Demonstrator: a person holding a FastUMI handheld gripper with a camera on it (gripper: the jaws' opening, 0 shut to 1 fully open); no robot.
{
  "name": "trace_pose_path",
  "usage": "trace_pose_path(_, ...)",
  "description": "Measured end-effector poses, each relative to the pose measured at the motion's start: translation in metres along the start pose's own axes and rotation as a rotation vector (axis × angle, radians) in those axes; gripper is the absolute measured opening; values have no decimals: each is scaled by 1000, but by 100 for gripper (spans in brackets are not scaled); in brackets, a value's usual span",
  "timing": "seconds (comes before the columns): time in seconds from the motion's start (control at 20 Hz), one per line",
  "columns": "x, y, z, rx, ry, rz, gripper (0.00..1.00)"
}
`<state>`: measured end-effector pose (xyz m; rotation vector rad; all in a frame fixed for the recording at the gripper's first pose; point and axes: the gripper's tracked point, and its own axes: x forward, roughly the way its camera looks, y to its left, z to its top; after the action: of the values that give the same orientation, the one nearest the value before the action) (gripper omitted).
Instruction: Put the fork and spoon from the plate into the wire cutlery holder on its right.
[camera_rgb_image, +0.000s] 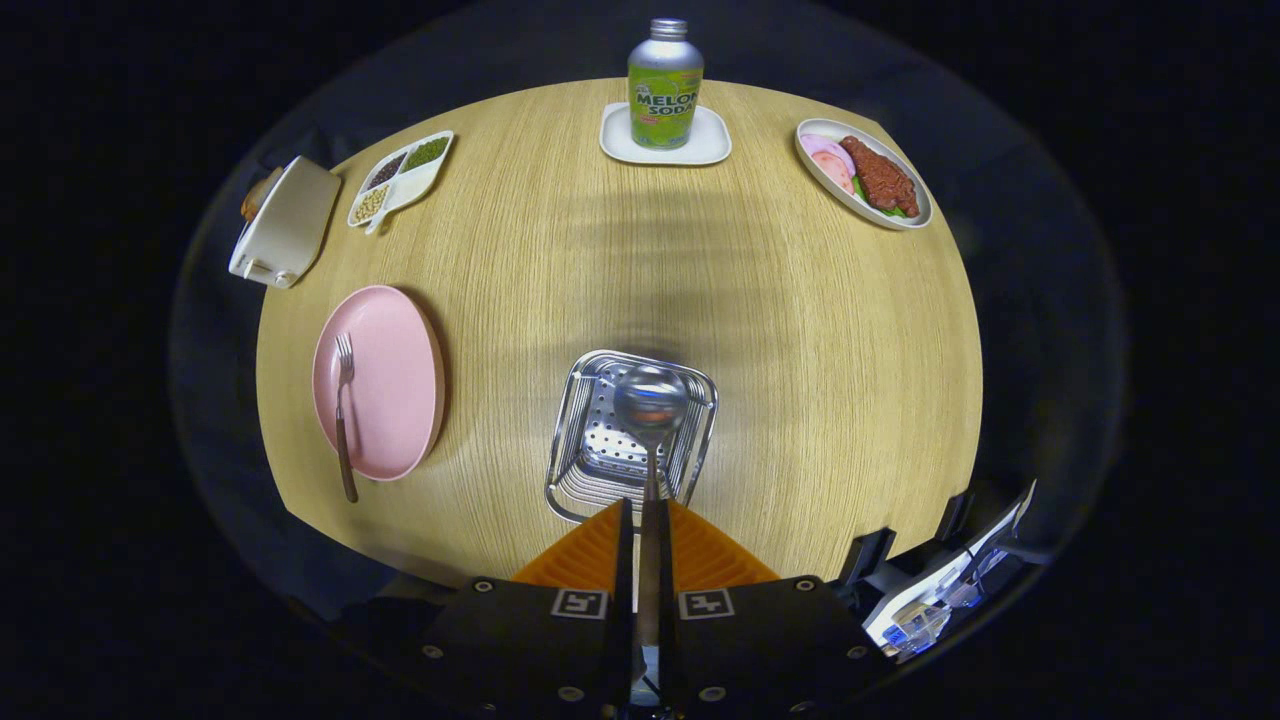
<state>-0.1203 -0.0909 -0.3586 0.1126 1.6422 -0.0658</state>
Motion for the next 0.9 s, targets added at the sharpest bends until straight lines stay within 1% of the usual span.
trace_pose_path(0.05, -3, -2, 4, 6, -21, -8, 11)
trace_pose_path(0.15, -12, 2, 14, 22, -77, 4, 12)
trace_pose_path(0.3, -32, 12, 37, 20, -221, 16, 14)
trace_pose_path(0.35, -41, 15, 49, 19, -290, 15, 17)
trace_pose_path(0.4, -52, 21, 62, 15, -368, 21, 23)
trace_pose_path(0.5, -71, 36, 83, 13, -516, 38, 28)
trace_pose_path(0.6, -90, 52, 94, 13, -646, 62, 36)
trace_pose_path(0.9, -153, 105, 117, -7, -1005, 111, 52)
